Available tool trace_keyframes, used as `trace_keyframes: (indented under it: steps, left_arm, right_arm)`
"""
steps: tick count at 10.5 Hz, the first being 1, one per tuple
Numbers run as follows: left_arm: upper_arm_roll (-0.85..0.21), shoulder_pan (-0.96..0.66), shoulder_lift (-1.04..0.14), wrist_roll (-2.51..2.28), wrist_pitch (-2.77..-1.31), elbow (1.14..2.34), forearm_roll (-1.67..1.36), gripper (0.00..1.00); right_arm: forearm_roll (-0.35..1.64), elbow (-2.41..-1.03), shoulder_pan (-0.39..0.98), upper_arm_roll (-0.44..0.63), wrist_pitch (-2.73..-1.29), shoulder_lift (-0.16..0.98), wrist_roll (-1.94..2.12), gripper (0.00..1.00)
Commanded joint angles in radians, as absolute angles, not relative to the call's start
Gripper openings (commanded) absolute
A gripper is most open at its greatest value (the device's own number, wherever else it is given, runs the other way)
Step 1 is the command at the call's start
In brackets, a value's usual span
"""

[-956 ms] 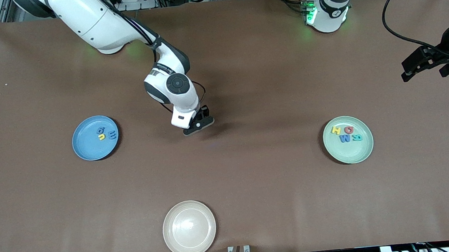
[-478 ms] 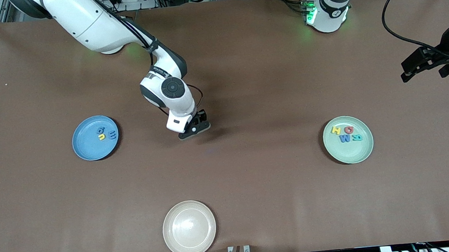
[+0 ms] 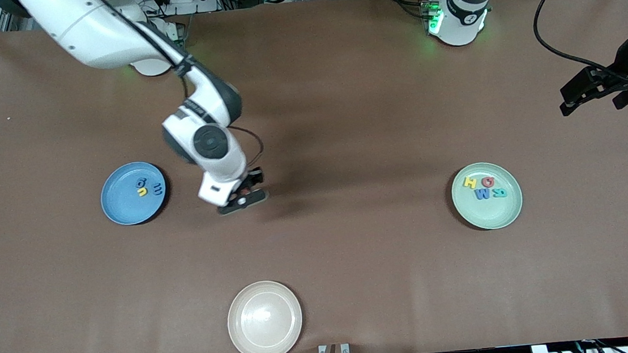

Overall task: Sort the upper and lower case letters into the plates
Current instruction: 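Carry the pink w to the blue plate and open the right gripper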

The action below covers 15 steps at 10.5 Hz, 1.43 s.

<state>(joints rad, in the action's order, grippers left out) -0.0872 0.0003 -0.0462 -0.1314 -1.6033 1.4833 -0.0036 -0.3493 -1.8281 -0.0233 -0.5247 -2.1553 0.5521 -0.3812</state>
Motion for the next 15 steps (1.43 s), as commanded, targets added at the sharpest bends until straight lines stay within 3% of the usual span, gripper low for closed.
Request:
trace_keyframes:
  steps: [1,4,5,7,8,9,11,13,15]
  left_arm:
    - [-0.086,0.005,-0.046,-0.123,-1.603,1.480,-0.017,1.00]
    - [-0.086,0.005,-0.048,-0.123,-1.603,1.480,-0.015,1.00]
    - [-0.086,0.005,-0.048,-0.123,-1.603,1.480,-0.015,1.00]
    - [-0.086,0.005,-0.048,-0.123,-1.603,1.480,-0.015,1.00]
    - [-0.086,0.003,-0.048,-0.123,-1.603,1.480,-0.015,1.00]
    - [-0.086,0.003,-0.046,-0.123,-1.603,1.480,-0.015,1.00]
    - [-0.086,0.003,-0.046,-0.123,-1.603,1.480,-0.015,1.00]
    - [-0.086,0.003,-0.046,-0.123,-1.603,1.480,-0.014,1.00]
    - [-0.086,0.003,-0.048,-0.123,-1.603,1.480,-0.014,1.00]
  right_arm:
    - [-0.325,-1.867,-0.289,-0.636,-2.073,0.511,-0.269,0.00]
    - [-0.333,-1.946,-0.532,-0.637,-2.055,0.486,-0.103,0.00]
    - [-0.336,-1.998,-0.592,-0.635,-2.113,0.488,-0.094,0.00]
    - [-0.348,-2.040,-0.626,-0.630,-2.166,0.489,-0.091,0.00]
    - [-0.347,-2.034,-0.635,-0.630,-2.163,0.498,-0.104,0.30]
    - [-0.339,-2.025,-0.659,-0.627,-2.155,0.500,-0.109,0.99]
    - [-0.339,-1.964,-0.680,-0.667,-2.061,0.485,-0.107,1.00]
    - [-0.336,-1.712,-0.680,-0.756,-1.741,0.480,-0.121,1.00]
    - [-0.315,-1.519,-0.670,-0.800,-1.567,0.479,-0.184,1.00]
